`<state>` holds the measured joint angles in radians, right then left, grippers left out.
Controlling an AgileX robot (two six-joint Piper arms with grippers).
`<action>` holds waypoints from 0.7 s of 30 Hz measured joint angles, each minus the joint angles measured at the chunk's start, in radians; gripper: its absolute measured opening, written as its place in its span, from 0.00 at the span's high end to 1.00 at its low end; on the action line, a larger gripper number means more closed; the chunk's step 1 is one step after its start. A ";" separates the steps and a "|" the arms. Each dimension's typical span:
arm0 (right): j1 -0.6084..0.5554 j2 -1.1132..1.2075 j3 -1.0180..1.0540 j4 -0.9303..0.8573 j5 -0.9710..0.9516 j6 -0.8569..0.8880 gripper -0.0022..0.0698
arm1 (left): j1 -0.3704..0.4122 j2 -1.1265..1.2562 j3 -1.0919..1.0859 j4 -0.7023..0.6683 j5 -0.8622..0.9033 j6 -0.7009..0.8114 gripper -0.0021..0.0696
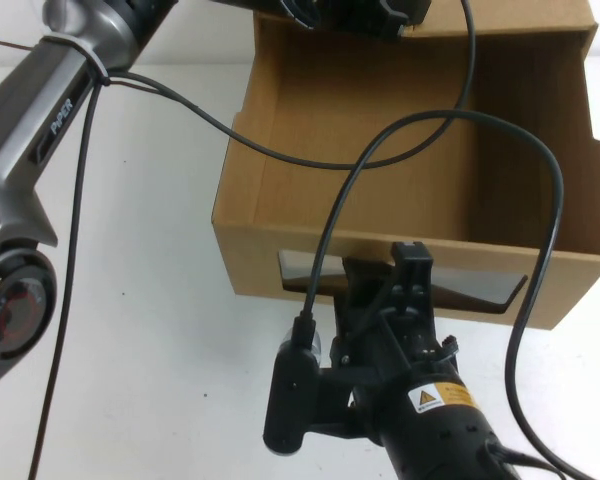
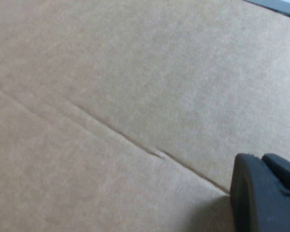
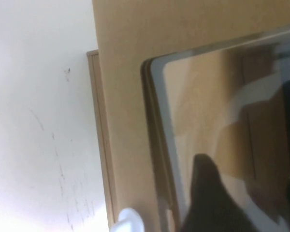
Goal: Open the shoe box
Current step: 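Pull the top drawer of the cardboard box fully open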
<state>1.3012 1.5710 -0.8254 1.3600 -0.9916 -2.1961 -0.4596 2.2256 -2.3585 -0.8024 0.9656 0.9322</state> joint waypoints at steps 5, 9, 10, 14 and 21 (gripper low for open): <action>0.000 -0.001 -0.019 0.049 0.020 0.006 0.42 | 0.000 0.000 0.000 0.000 0.000 0.000 0.98; 0.000 -0.039 -0.063 0.130 0.110 0.008 0.38 | 0.000 0.000 0.000 0.000 0.000 0.000 0.98; 0.000 -0.058 -0.076 0.148 0.146 0.008 0.38 | 0.000 0.000 0.000 0.000 0.000 0.000 0.98; 0.000 -0.153 -0.115 0.201 0.273 0.008 0.38 | 0.000 0.000 0.000 0.002 0.000 -0.006 0.98; 0.000 -0.305 -0.120 0.353 0.313 -0.043 0.39 | 0.005 0.000 0.000 0.002 0.000 -0.018 0.98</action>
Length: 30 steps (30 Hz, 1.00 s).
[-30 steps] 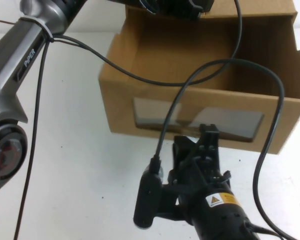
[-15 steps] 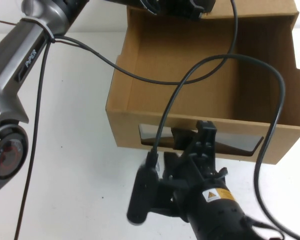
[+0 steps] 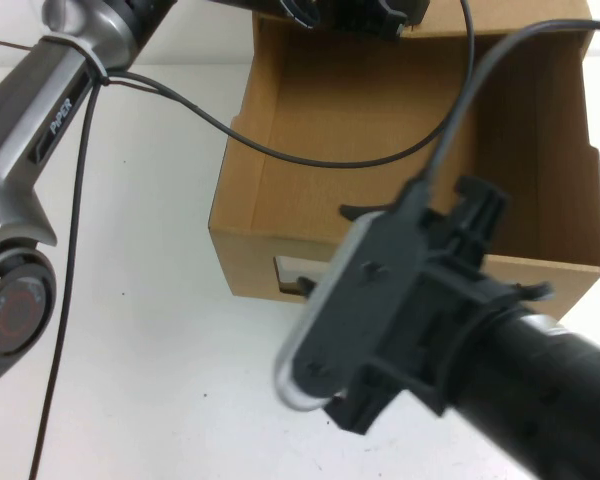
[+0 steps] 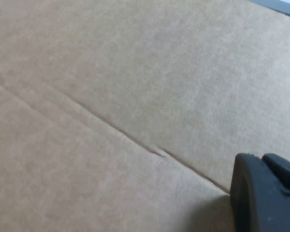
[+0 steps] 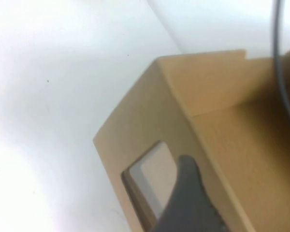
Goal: Open the shoe box
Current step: 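Pull the top drawer of the cardboard box fully open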
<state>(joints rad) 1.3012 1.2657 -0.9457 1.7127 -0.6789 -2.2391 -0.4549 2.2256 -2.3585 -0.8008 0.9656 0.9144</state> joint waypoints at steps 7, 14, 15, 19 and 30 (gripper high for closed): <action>0.000 -0.086 0.000 0.033 -0.019 -0.050 0.74 | 0.015 0.000 0.000 -0.015 0.010 -0.016 0.98; 0.000 -0.116 0.000 0.033 -0.073 -0.050 0.98 | 0.017 -0.033 0.007 -0.005 0.006 -0.016 0.98; 0.000 -0.116 0.000 0.034 -0.084 -0.050 0.99 | 0.017 -0.041 0.009 0.001 0.006 -0.016 0.98; 0.000 -0.116 0.000 0.034 -0.111 -0.050 0.99 | 0.024 -0.079 0.019 0.049 0.004 -0.016 0.98; 0.000 -0.122 0.000 0.034 -0.152 -0.020 0.99 | 0.039 -0.268 0.033 0.152 0.007 -0.033 0.98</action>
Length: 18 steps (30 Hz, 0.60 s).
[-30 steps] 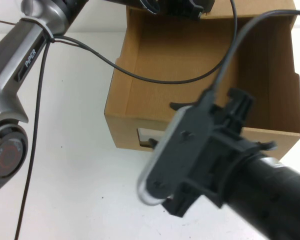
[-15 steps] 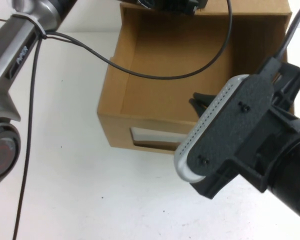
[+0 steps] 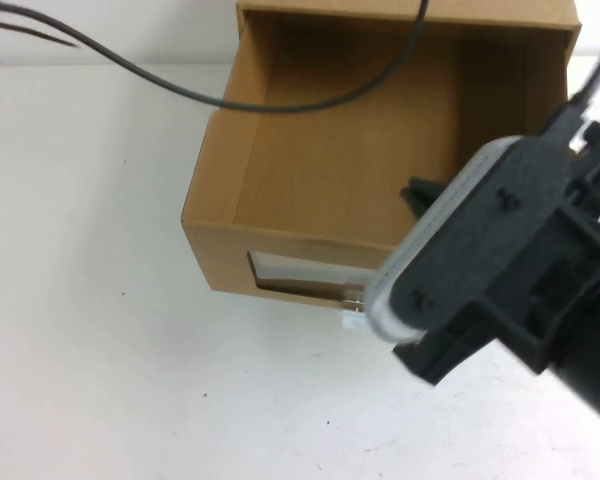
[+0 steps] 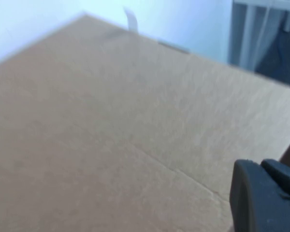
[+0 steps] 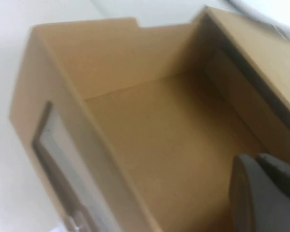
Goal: Open the shoe box
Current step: 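Pull the top drawer of the cardboard box fully open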
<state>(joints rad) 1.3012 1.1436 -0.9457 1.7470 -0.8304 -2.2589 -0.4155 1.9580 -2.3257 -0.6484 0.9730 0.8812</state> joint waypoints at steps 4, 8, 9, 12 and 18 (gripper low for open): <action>-0.004 -0.049 0.000 0.000 -0.070 0.044 1.00 | 0.016 -0.087 0.000 0.074 0.044 -0.069 0.98; -0.041 -0.152 0.000 -0.002 -0.096 0.044 1.00 | 0.072 -0.177 0.000 0.128 0.125 -0.133 0.98; -0.056 -0.178 0.000 -0.002 -0.098 0.026 1.00 | 0.091 -0.201 0.000 0.138 0.155 -0.144 0.98; -0.122 -0.274 0.000 0.000 -0.078 -0.107 1.00 | 0.141 -0.267 0.000 0.157 0.244 -0.169 0.98; -0.197 -0.403 0.000 0.000 -0.056 -0.349 1.00 | 0.185 -0.408 0.000 0.196 0.298 -0.219 0.98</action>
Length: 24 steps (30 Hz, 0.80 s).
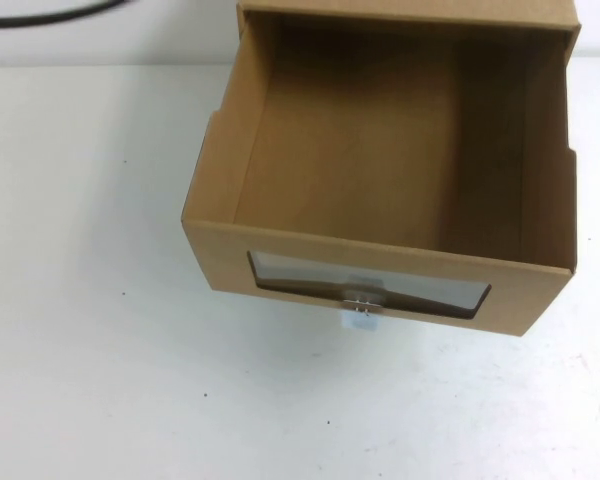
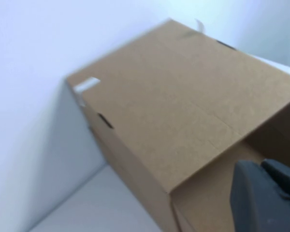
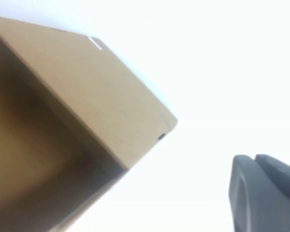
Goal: Open the shoe box
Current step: 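Pull the top drawer of the cardboard box fully open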
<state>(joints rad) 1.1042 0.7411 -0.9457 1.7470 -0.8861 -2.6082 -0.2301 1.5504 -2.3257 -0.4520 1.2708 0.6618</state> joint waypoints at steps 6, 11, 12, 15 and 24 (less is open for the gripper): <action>0.000 0.003 0.000 0.000 0.009 -0.140 1.00 | 0.000 -0.171 0.051 0.102 0.004 -0.074 0.98; 0.000 0.021 0.000 0.000 0.029 -0.151 1.00 | 0.000 -0.375 0.285 0.126 0.004 -0.088 0.98; 0.000 0.022 0.002 0.000 0.034 -0.151 1.00 | 0.000 -0.427 0.359 0.128 -0.002 -0.093 0.98; 0.000 0.022 0.002 0.000 0.056 -0.147 1.00 | 0.000 -0.584 0.612 0.130 -0.103 -0.120 0.98; 0.000 0.022 0.065 0.000 0.113 -0.130 1.00 | 0.000 -0.953 1.294 0.128 -0.466 -0.174 0.98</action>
<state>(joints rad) 1.1042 0.7630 -0.8811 1.7470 -0.7728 -2.7379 -0.2301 0.5975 -1.0315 -0.3242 0.8046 0.4879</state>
